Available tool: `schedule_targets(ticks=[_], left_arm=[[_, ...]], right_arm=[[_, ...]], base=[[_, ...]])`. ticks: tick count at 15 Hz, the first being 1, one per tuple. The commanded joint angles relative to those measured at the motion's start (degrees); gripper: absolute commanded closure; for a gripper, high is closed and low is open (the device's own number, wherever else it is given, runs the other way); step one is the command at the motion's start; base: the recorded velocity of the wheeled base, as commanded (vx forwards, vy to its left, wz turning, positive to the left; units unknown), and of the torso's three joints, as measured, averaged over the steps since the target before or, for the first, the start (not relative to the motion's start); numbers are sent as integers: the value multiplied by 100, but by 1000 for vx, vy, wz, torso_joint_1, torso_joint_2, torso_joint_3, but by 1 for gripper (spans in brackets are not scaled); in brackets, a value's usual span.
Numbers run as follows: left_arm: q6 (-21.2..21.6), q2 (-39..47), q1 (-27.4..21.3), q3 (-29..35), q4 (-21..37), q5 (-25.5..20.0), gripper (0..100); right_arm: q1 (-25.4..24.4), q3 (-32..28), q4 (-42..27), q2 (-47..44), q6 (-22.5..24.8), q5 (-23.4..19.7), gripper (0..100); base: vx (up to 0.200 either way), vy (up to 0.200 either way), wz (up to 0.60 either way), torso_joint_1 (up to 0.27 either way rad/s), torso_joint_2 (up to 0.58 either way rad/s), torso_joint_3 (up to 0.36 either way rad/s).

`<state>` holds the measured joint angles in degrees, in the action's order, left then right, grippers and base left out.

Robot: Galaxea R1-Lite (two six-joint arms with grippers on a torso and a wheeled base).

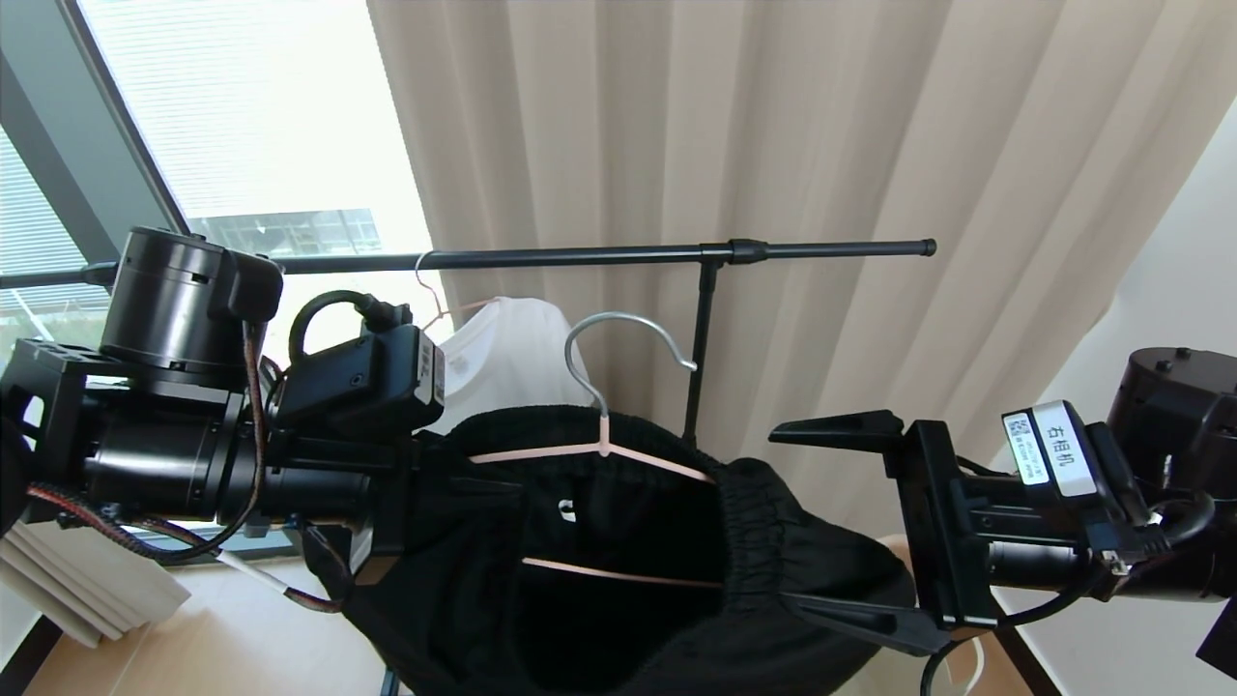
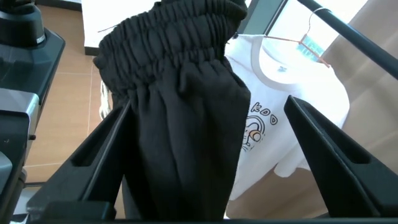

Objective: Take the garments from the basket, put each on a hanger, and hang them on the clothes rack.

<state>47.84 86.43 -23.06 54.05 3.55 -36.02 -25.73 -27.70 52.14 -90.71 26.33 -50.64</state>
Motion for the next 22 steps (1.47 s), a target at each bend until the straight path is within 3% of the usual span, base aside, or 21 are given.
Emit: schedule_targets(ticks=[1,4,17,20,22], left_arm=[[-99,-21,92,-26,-153,-1,100],[-204,-109,162,-97,-328,8,100],[-213,-144,847,-264,-399,8,100],[-213,-153,856,-264,-399,8,100],[-231,-267,883,-255,-399,8,100]], right_arm=[[-11,54,-11,-61,65,1,0],[-2,45,-11,-377,619,-7,0],[315,-34,-11,-228,522,-209,0],[341,-52,-2,-351,531,-209,0],[587,-263,-2,-949,575,-209,0]], base=[[0,0,0,0,0,0],[0,0,0,0,0,0],[0,0,0,0,0,0],[0,0,0,0,0,0],[0,0,0,0,0,0]])
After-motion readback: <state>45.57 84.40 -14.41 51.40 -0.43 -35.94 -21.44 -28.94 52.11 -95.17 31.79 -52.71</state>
